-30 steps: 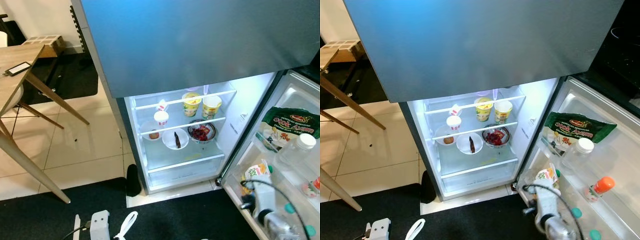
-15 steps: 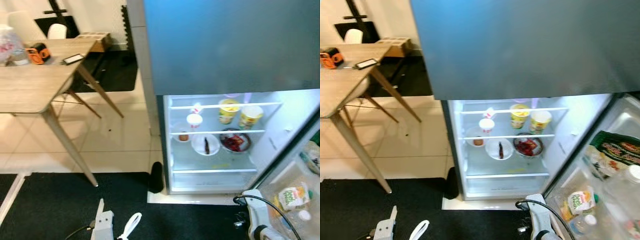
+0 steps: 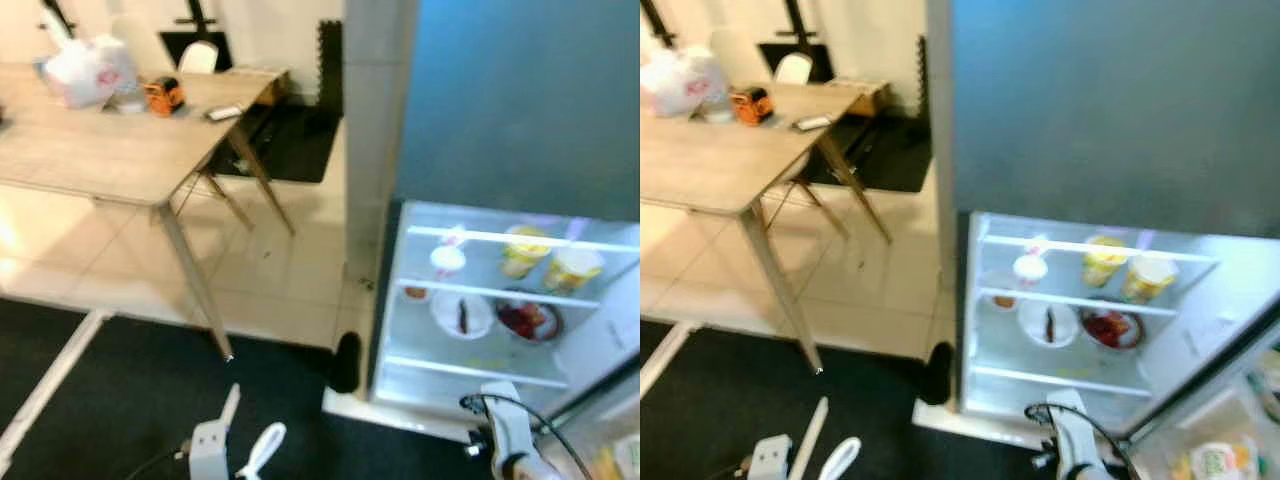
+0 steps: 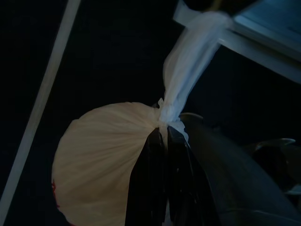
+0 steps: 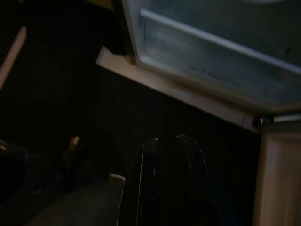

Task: Restocking fridge

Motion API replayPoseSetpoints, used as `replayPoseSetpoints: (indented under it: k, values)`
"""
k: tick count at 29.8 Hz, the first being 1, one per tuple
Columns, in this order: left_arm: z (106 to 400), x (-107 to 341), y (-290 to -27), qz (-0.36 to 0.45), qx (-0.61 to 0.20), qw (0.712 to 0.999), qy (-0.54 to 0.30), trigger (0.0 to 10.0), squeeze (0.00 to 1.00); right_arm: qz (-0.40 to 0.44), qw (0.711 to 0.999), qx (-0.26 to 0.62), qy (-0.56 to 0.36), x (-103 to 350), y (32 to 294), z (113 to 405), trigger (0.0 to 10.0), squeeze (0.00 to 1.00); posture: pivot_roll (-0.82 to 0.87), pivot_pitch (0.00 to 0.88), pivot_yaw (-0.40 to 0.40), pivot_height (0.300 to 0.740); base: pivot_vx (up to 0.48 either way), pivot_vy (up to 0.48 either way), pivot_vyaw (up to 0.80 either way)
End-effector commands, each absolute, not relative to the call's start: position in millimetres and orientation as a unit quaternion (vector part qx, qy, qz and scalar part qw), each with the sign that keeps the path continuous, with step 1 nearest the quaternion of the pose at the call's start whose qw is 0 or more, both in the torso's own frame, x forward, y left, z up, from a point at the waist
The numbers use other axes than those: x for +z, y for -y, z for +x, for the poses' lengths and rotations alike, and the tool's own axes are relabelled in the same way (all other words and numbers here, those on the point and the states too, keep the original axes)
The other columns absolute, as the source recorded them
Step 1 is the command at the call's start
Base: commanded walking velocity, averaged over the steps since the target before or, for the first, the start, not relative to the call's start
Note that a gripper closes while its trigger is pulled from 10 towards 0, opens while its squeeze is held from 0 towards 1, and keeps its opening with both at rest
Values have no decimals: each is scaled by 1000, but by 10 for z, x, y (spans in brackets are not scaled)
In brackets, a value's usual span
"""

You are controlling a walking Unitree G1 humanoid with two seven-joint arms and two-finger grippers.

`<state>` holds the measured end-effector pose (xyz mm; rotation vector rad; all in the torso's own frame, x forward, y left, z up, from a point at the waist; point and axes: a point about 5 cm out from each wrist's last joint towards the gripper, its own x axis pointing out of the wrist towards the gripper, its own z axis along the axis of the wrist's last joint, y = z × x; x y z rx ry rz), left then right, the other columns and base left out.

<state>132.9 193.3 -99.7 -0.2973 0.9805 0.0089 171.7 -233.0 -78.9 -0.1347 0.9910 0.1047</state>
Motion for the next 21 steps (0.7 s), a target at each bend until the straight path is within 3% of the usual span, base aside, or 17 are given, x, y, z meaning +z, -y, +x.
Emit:
replayPoseSetpoints:
  k: [1, 21]
  values:
    - [1288, -1008, -1956, -143, 3, 867, -476, 10000, 0, -65, 869, 46, -488, -824, 2347, 1633, 10000, 0, -55, 8, 26, 740, 0, 0, 0]
    - [1307, -995, -1975, -146, -3, 869, -472, 10000, 0, -65, 870, 42, -487, -831, 2364, 1601, 10000, 0, -57, 10, 29, 740, 0, -404, 0]
